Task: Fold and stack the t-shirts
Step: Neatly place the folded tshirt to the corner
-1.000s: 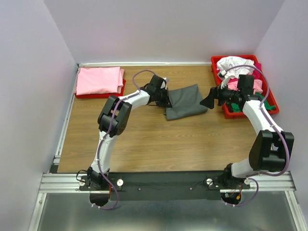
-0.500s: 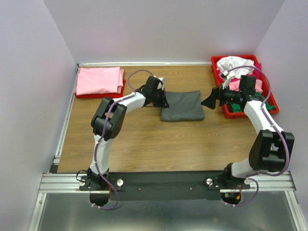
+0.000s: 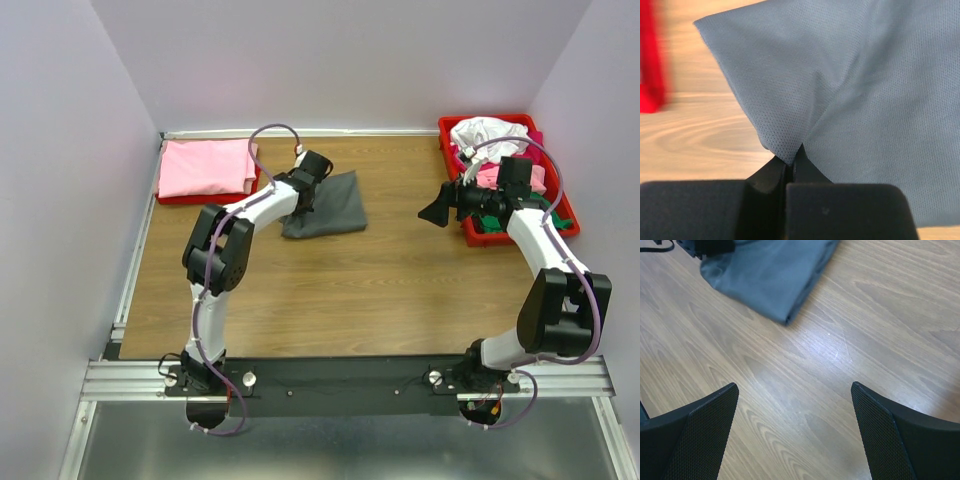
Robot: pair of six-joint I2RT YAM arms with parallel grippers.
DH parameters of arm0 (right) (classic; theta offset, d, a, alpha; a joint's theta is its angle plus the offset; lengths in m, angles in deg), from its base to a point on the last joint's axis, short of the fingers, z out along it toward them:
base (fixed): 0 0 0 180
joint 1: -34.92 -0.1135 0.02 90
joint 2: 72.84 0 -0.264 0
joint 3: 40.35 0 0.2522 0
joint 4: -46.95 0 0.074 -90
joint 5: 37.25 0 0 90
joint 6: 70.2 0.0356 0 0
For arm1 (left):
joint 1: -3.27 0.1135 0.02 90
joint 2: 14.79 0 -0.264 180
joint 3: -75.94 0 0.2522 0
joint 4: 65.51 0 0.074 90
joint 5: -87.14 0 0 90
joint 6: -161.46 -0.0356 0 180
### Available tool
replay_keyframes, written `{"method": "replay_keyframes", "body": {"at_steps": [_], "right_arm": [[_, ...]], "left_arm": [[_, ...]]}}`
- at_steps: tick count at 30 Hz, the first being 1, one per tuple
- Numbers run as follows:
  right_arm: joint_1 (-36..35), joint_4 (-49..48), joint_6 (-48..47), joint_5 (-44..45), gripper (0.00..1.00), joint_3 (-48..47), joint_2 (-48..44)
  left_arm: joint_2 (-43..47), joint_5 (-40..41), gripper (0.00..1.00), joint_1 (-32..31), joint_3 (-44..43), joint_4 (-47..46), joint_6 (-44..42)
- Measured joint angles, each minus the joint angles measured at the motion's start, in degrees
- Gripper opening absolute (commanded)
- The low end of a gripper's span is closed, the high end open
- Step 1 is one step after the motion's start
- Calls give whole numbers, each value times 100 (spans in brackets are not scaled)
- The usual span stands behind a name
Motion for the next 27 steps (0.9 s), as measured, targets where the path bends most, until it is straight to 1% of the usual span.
{"method": "replay_keyframes", "body": {"at_steps": [1, 6, 12, 21, 27], "right_arm": [[0, 0, -2, 0, 100, 0, 0], [0, 0, -22, 0, 100, 0, 0], [2, 0, -31, 0, 100, 0, 0], [11, 0, -37, 0, 100, 0, 7], [35, 2, -42, -9, 100, 0, 33]], "left_arm": [[22, 319, 0, 2, -7, 61, -116], [94, 1281, 0, 52, -50, 291, -455], [92, 2057, 0, 155, -385, 507, -831], [-20, 2920, 0, 280, -1211, 599, -1381], [-212, 3123, 0, 442, -1491, 614, -1668]]}}
